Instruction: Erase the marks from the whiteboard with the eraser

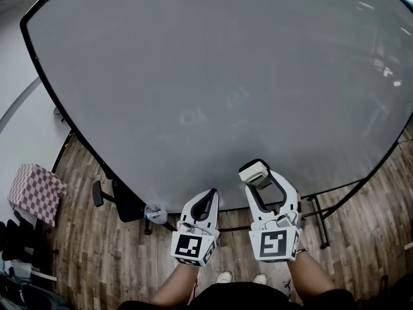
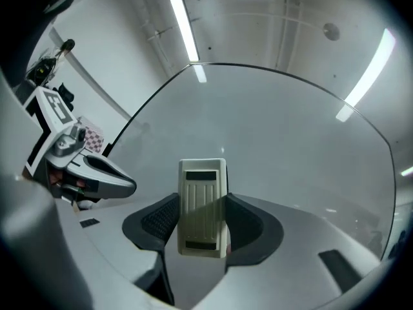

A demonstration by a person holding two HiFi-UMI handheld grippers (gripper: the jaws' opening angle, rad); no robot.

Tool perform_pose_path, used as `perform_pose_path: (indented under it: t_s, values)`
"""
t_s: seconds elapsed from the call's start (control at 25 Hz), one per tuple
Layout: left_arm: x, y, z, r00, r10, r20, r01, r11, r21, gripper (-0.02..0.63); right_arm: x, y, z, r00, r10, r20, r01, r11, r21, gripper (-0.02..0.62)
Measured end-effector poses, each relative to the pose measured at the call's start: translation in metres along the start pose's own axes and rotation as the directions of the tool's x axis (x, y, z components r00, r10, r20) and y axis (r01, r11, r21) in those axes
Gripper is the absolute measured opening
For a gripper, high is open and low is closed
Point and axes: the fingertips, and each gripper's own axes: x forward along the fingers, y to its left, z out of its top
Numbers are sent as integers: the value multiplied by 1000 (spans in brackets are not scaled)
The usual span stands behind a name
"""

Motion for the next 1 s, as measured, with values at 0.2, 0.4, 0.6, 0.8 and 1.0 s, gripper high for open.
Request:
perform_pose_path:
  t_s: [0.2, 0.4, 0.6, 0.8, 1.0]
  values:
    - [5, -21, 8, 999, -46, 18, 47, 999, -9, 18, -37, -37, -8, 994, -96, 62, 81, 975, 209, 245]
    - [4, -30, 10, 997, -78, 15, 78, 997, -6, 18, -71, -57, -35, 985, -173, 2, 166, 946, 278, 245]
    - [0, -34, 6, 996, -85, -2, 85, 996, -6, 18, -97, -71, -57, 978, -200, -50, 206, 936, 285, 245]
    - [-5, -38, 1, 996, -91, -7, 91, 996, -6, 18, -107, -75, -70, 973, -218, -69, 229, 927, 298, 245]
    - [-4, -42, 0, 995, -103, -14, 103, 995, -4, 18, -109, -75, -71, 971, -229, -70, 239, 916, 322, 245]
